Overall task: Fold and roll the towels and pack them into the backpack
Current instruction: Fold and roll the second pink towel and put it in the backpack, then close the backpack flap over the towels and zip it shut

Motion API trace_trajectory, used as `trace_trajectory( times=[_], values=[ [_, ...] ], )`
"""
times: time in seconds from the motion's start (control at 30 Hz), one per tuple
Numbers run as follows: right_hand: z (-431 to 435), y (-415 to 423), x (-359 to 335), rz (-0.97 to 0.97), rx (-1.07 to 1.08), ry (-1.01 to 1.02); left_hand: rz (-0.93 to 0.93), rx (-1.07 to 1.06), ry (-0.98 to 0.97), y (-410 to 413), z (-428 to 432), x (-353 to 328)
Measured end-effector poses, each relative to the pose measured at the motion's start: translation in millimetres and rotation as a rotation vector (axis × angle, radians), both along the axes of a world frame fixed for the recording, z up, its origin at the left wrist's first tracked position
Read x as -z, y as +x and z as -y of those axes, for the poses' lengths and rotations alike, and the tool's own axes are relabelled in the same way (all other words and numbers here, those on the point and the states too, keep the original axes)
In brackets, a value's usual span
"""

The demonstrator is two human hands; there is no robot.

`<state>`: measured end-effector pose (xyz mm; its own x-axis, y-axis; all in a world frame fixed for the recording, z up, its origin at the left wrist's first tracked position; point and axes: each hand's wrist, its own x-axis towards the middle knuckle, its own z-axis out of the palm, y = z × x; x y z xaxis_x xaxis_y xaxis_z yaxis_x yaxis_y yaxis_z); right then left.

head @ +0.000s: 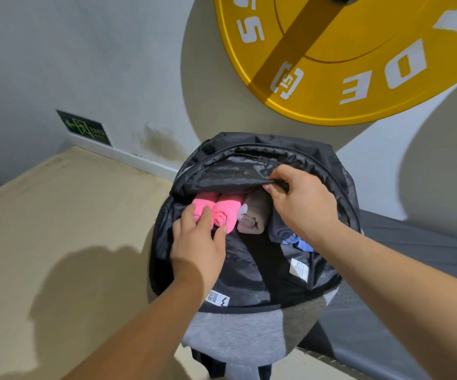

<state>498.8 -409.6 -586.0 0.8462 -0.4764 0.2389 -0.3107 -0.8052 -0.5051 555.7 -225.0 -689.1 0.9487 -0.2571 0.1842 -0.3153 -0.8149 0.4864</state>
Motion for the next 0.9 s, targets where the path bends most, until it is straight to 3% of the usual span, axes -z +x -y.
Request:
trace_trajectory(
  times=[0.17,0.37,0.47,0.53,0.63,0.77,0.9],
  values=[
    [0.0,-1.4,-0.7,-0.015,0.004,0.016,0.003,0.067,-0.012,11.2,16.4,3.4],
    [10.6,-6.3,1.3,0.011,-0.089,0.046,-0.148,0.180,-0.028,3.6,10.4,-6.4],
    [24.4,-10.3,1.7,0.097,0.056,-0.043,-0.173,0.247,-0.039,-9.2,-7.0,-20.7],
    [39.4,-11.0,1.2,0.009,0.217,0.087,-0.126,0.270,-0.033,-10.4,-17.5,-32.6],
    [41.6,-19.6,-12.8,0.024,0.329,0.618,-0.077,0.328,-0.066,-10.4,-28.4,-48.7],
    [33.0,-27.2,-42.8,0.124,0.267,0.659,0.004,0.338,-0.110,-13.1,-39.5,-76.1],
    [17.1,-45.8,-78.8,-0.075,-0.080,0.742,0.215,0.354,-0.204,-24.6,-40.2,-121.9]
  ],
)
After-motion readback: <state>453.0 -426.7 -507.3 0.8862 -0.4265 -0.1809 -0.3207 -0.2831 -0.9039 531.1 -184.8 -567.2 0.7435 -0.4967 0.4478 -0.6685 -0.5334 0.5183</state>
